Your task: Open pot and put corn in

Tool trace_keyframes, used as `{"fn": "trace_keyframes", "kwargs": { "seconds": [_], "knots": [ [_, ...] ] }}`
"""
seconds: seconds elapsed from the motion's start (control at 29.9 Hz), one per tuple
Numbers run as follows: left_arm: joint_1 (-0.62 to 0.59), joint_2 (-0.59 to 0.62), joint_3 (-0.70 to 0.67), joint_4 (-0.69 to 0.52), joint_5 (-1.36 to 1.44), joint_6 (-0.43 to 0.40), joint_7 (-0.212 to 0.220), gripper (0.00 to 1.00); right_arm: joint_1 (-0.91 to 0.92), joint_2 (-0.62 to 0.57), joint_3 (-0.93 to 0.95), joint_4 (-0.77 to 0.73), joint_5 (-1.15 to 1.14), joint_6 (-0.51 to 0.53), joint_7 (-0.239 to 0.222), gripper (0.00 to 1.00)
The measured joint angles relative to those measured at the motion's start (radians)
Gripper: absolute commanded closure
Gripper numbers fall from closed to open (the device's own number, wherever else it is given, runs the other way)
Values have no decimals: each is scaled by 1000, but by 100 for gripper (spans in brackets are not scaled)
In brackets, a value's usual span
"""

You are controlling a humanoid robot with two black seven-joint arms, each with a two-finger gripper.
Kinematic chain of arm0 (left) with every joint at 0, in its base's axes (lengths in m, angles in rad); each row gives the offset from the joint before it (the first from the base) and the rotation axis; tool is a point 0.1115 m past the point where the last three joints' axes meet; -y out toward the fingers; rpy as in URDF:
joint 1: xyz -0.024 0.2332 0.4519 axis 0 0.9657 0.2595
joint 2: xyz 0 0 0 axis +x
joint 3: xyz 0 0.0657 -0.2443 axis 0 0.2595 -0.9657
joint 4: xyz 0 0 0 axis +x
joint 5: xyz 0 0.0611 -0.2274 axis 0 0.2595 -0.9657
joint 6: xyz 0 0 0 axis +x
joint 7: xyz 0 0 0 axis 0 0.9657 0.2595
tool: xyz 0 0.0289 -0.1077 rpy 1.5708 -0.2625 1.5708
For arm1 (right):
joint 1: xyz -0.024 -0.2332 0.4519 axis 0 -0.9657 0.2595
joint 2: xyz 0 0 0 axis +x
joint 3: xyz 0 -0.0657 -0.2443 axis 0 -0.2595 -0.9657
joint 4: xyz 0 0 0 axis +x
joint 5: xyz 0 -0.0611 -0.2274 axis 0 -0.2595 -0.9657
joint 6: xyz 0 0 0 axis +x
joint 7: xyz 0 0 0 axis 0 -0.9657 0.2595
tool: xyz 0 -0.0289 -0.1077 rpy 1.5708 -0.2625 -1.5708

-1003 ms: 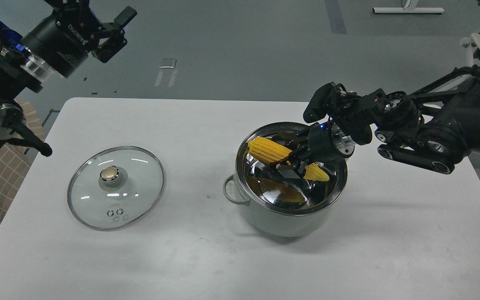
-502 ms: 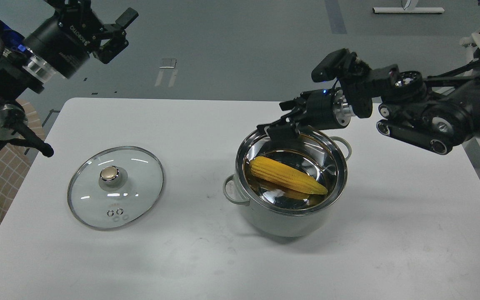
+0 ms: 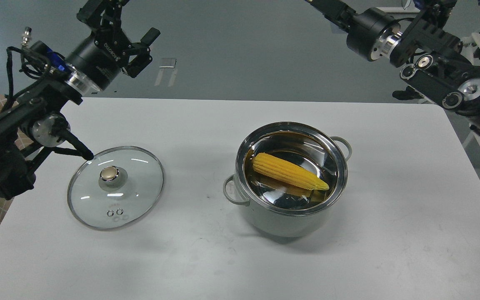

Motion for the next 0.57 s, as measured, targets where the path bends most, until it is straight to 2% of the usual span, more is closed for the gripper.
{"fn": "trace_keyframes", "kwargs": {
  "seconds": [0.2, 0.33, 0.57],
  "knots": [
    [4, -127, -2, 118, -10, -79, 0, 2, -188, 5, 263, -7, 149, 68, 0, 0],
    [6, -192, -15, 227, -11, -91, 0, 2, -283, 25, 414, -7, 204, 151, 0, 0],
    [9, -244, -21, 323, -11, -92, 0, 2, -354, 101, 516, -19, 210, 184, 0, 0]
  ]
}}
